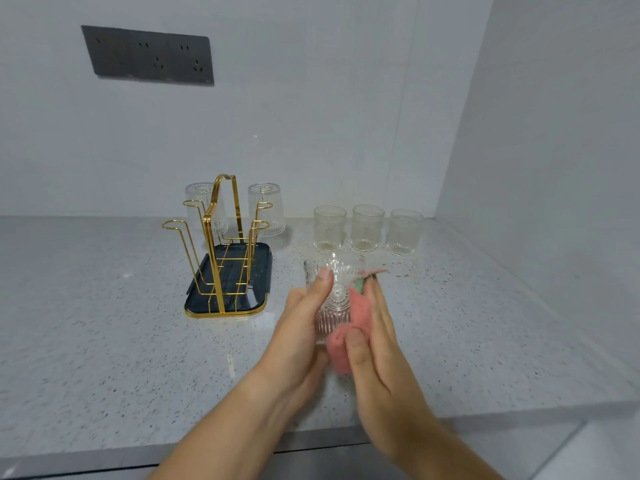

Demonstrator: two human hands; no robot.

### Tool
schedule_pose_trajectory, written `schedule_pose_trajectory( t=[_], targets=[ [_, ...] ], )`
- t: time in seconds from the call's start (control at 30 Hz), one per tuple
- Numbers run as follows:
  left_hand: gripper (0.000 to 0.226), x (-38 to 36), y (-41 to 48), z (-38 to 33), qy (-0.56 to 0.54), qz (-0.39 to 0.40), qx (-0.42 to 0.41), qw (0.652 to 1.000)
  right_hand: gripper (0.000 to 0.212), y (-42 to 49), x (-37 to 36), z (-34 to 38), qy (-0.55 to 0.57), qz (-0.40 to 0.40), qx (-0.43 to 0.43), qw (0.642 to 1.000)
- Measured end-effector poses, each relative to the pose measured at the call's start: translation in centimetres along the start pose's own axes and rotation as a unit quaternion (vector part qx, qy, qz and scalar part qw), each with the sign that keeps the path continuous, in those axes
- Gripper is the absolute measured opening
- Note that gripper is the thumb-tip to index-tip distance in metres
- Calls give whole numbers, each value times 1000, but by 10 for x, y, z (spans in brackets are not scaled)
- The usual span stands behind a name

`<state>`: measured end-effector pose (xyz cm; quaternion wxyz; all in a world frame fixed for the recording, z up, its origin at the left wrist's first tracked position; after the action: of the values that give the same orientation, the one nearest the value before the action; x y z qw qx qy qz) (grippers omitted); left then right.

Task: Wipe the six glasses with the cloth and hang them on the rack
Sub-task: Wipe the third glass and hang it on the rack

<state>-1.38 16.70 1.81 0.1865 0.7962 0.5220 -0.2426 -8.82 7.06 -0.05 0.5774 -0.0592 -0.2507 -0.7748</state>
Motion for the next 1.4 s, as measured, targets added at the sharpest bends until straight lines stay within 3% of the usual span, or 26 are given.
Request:
schedule_pose_trajectory(
  t=[0.1, 0.17, 0.23, 0.33, 0.43, 0.53, 0.67, 0.77, 0.97, 1.17, 1.23, 1.3, 1.4],
  targets=[
    [59, -3, -8, 5, -11, 29, 52, 998, 64, 15, 13, 11, 49, 2, -34, 998],
    [56, -9, -12, 4, -22, 43, 53, 997, 52, 30, 23, 20, 110, 2, -56, 992],
    [58, -14, -13, 1, -26, 55, 49, 997, 45, 38, 29, 25, 131, -3, -69, 989],
    [63, -14, -8, 0, -8, 60, 31, 998, 57, 28, 25, 23, 141, 26, -69, 987],
    [85, -5, -2, 1, -2, 32, 41, 999, 57, 4, 8, 14, 112, 40, -56, 991],
    [73, 4, -3, 7, -11, 31, 59, 998, 55, -4, 6, 7, 98, 22, -33, 994],
    [68, 5, -9, 12, -3, 76, 94, 993, 35, 24, 29, 18, 186, -54, -89, 977],
    [47, 3, -8, 11, 3, 106, 93, 990, 18, 50, 47, 34, 153, -98, -81, 980],
    [46, 6, -2, 1, 13, 145, 61, 987, 28, 55, 59, 50, 3, -29, 3, 1000],
    [60, 12, -1, -6, 35, 140, 55, 988, 18, 43, 68, 52, 28, -42, 8, 999],
    [67, 12, -2, -8, 43, 139, 54, 988, 29, 37, 72, 54, 16, 20, 16, 1000],
    [71, 12, -4, -10, 60, 138, 50, 987, 32, 33, 78, 53, -26, 132, 0, 991],
    [83, 13, -7, -11, 78, 127, 42, 988, 18, 33, 85, 50, -98, 265, -42, 958]
  ],
)
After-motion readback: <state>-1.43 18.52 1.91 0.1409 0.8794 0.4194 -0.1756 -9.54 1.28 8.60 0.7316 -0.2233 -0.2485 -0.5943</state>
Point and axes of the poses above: each hand's wrist, its own y-axis towards the middle knuckle, its own x-axis out of the back of the hand, z = x × y, the point moved 1 cm from there along y, towards the middle knuckle, and after that the axes turned 8 degrees about -x, right-handed, at the moved point
